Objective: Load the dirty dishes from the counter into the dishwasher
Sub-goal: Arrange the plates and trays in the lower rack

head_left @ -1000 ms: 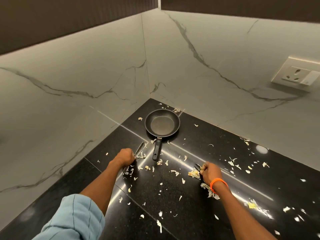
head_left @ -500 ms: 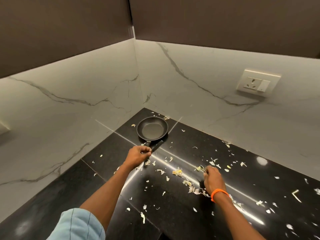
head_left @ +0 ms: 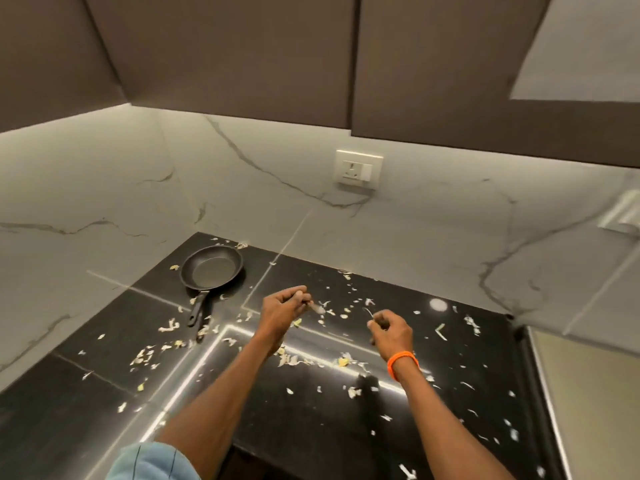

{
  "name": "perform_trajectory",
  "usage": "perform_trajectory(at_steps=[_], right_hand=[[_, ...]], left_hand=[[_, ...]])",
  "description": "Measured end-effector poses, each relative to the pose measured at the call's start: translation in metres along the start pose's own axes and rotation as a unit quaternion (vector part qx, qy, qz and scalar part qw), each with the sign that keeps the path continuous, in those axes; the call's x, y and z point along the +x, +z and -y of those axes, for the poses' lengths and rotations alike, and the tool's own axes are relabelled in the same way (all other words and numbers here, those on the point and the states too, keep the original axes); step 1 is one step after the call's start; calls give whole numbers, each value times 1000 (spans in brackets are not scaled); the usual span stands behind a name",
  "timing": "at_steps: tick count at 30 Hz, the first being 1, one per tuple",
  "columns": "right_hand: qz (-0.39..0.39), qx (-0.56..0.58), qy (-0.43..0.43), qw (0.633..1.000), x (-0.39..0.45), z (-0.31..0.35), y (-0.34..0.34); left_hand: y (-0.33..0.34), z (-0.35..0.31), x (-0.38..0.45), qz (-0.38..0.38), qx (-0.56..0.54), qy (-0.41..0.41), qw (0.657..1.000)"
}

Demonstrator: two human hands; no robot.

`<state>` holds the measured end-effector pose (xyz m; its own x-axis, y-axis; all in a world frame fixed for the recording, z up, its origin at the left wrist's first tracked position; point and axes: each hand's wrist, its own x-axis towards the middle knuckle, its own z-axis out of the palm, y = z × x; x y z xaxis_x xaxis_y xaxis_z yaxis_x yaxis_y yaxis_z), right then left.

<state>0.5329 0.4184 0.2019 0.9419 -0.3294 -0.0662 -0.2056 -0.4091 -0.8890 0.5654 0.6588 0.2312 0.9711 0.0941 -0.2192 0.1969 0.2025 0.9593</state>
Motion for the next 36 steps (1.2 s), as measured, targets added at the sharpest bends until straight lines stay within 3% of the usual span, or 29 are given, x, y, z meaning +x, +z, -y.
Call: perform_trajectory(at_steps=[4, 8, 14, 20, 24, 29, 32, 36], right_hand=[[-28, 72, 95, 992, -29, -8, -35], [-52, 206, 177, 961, -73, -14, -61], [-62, 297, 269, 914, -143, -28, -86], [-89, 306, 260, 911, -222, -49, -101], [-128, 299, 245, 913, -269, -67, -130], [-172, 264, 256, 914, -320, -99, -180], [-219, 262, 266, 902, -353, -123, -209], [-269, 282, 295, 873, -387, -158, -245]], left_hand=[[51, 14, -24, 8, -50, -24, 998], [88, 26, -62, 62, -47, -31, 996], [113, 53, -122, 137, 123, 25, 983], [134, 80, -194, 188, 184, 44, 964], [159, 99, -243, 229, 202, -6, 952], [201, 123, -305, 319, 260, -45, 910], [229, 150, -337, 396, 311, -74, 861], [260, 178, -387, 413, 349, -66, 839]])
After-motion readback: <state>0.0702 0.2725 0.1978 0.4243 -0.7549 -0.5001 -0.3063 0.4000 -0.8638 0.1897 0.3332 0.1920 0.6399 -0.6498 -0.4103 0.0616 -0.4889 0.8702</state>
